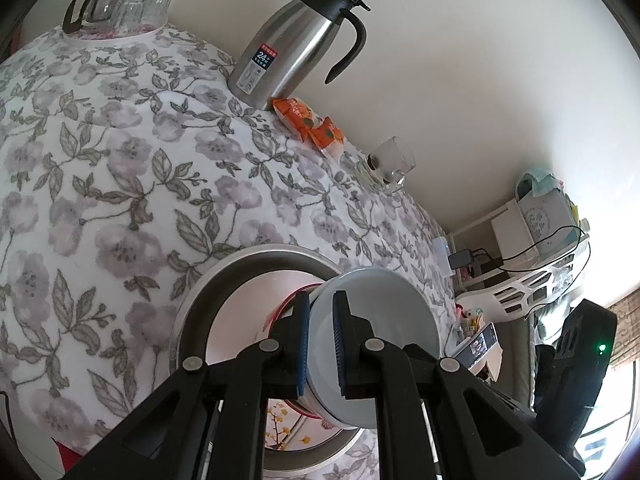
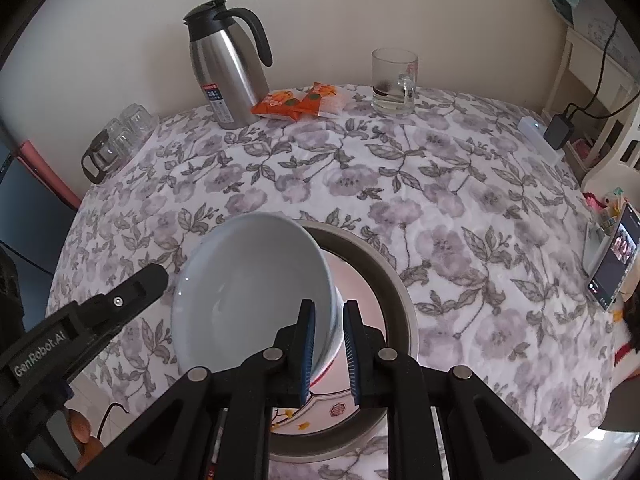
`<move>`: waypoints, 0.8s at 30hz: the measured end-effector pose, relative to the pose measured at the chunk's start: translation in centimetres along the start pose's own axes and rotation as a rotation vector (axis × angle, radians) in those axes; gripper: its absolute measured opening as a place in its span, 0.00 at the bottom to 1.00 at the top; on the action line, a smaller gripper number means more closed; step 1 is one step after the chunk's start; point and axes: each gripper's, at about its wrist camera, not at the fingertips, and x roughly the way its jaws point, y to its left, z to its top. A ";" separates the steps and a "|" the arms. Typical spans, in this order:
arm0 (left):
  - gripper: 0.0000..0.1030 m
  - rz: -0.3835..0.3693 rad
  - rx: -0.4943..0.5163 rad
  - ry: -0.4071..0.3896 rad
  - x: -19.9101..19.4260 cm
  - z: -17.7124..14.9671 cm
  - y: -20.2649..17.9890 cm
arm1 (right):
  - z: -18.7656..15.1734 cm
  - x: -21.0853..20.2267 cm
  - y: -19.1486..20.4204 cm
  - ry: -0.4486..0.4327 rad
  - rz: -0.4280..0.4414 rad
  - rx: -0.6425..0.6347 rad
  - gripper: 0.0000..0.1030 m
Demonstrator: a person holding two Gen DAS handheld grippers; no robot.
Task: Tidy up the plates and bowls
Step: 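Lower the round bowl onto the stacked bowls and open both tools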
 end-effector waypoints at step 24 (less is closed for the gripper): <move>0.21 0.067 0.038 -0.021 -0.7 -0.3 0.1 | -1.1 -0.8 -0.4 -0.041 0.045 -0.014 0.15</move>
